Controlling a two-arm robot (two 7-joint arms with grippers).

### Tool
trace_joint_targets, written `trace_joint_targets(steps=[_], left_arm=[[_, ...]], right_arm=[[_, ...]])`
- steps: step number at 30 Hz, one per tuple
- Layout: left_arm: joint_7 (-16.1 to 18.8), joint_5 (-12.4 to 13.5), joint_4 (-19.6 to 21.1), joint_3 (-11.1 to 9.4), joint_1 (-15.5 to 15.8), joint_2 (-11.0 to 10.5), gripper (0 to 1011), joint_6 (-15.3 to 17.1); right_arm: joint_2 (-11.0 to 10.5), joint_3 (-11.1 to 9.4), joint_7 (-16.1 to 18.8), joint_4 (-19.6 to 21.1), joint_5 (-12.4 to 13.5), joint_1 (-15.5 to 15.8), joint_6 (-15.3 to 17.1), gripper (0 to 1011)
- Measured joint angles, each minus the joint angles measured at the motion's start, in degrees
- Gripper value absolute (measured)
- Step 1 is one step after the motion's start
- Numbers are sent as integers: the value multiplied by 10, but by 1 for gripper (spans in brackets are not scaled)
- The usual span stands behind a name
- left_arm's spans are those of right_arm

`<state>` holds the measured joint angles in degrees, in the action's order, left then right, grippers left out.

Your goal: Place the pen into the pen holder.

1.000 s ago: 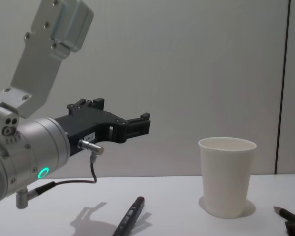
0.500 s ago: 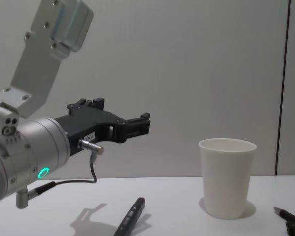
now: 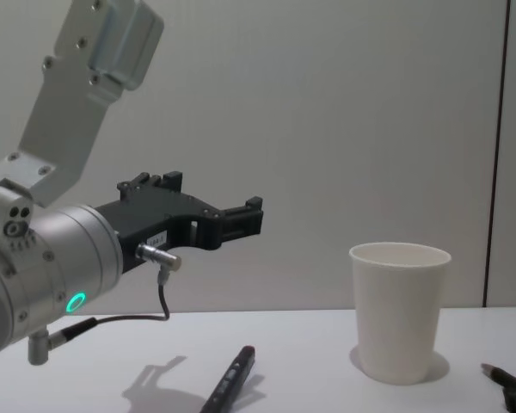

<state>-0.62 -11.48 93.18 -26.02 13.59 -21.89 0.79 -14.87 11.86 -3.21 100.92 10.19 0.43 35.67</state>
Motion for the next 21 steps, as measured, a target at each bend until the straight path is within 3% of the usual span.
trace_joint_targets(steps=[21], left_arm=[[0, 0, 0, 0, 0, 0, 1001, 0]], right_arm=[[4, -4, -1, -1, 3, 0, -7, 606]])
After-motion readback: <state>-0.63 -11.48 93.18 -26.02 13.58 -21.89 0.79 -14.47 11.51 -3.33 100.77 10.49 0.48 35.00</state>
